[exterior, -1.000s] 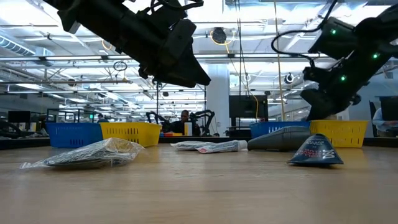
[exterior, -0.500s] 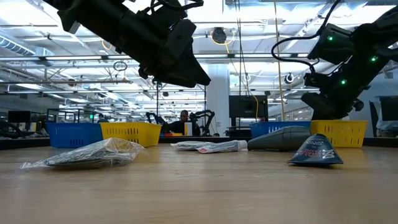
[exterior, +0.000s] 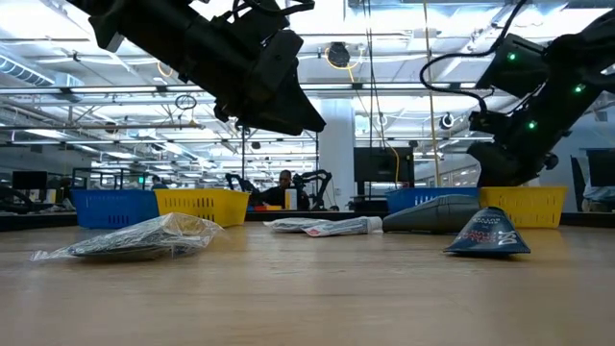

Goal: Pick & Place Travel size toiletries
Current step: Put the blue shave cream into the left blue bin

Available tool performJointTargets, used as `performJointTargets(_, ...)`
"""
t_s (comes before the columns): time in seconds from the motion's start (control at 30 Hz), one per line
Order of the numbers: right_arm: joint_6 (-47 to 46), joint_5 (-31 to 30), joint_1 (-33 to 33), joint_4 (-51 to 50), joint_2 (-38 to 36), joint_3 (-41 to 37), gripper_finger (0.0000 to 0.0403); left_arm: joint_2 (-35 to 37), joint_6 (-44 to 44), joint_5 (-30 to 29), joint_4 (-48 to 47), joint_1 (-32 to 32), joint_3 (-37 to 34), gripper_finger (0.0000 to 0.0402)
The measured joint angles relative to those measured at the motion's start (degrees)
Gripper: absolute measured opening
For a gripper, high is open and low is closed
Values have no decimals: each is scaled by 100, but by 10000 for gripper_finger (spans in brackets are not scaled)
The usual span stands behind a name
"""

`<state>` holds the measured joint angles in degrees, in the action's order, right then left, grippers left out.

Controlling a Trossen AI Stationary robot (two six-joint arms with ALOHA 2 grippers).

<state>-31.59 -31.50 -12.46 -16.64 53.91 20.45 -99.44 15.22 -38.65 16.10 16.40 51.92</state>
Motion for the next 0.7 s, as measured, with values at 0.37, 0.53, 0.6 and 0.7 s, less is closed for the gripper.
performJointTargets(0.37,703,19,590,322,-1534,0,143,2,-4,0,2,0,2,241)
performJointTargets(0.53,1111,488,1434,1358,-1808,0,132,2,-4,0,35,0,2,241)
performJointTargets(0.6,1358,792,1792,1895,-1749,0,129,2,-2,0,37,0,2,241)
performJointTargets(0.7,1826,1138,2345,2625,-1525,0,125,2,-3,0,48,0,2,241)
